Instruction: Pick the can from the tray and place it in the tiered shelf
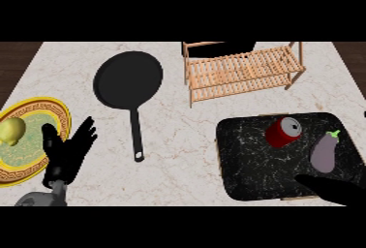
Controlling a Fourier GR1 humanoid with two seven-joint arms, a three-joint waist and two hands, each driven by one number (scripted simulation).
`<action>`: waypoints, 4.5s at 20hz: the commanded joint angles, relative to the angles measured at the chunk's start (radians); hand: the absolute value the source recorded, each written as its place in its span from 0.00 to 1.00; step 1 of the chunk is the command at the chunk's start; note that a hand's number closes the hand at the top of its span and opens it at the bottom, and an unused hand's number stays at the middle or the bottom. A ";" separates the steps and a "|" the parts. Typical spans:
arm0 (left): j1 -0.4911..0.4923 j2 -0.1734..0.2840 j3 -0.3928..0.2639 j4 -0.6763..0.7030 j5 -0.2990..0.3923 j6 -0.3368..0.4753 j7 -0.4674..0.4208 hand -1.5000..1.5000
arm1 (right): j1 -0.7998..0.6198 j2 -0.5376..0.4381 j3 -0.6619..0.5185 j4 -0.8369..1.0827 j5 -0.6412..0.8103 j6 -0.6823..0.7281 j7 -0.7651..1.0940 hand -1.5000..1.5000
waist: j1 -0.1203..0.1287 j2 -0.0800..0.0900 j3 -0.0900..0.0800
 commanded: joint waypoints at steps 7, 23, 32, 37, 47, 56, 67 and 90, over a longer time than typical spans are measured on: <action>-0.061 -0.023 0.085 0.072 -0.027 -0.056 0.017 0.50 | -0.059 0.096 0.102 0.076 0.179 0.050 0.125 0.00 | -0.013 -0.001 0.001; -0.030 -0.098 0.140 0.005 -0.125 -0.087 0.058 0.50 | -0.080 0.226 0.133 0.233 0.390 -0.019 0.088 0.00 | -0.012 -0.002 0.001; -0.039 -0.161 0.147 0.046 -0.183 -0.078 0.028 0.50 | -0.180 0.251 0.081 0.397 0.458 -0.061 0.083 0.00 | -0.012 -0.001 0.001; 0.012 -0.144 0.170 -0.058 -0.178 -0.104 0.091 0.50 | -0.236 0.231 0.004 0.524 0.389 -0.109 -0.038 0.00 | -0.009 -0.002 0.001; -0.013 -0.132 0.213 -0.007 -0.189 -0.152 0.053 0.50 | -0.312 0.220 -0.002 0.755 0.367 -0.133 -0.183 1.00 | -0.007 -0.001 0.001; 0.018 -0.186 0.191 -0.049 -0.223 -0.127 0.071 0.50 | -0.270 0.205 0.041 0.698 0.343 -0.106 -0.328 1.00 | -0.011 -0.002 0.001; 0.012 -0.163 0.200 -0.030 -0.219 -0.164 0.051 0.50 | -0.309 0.296 0.427 0.603 0.347 0.176 -0.435 1.00 | 0.016 -0.004 -0.001; 0.050 -0.147 0.233 -0.013 -0.207 -0.217 0.023 0.50 | -0.984 0.302 -0.022 0.063 0.060 0.687 0.184 1.00 | -0.004 -0.004 0.000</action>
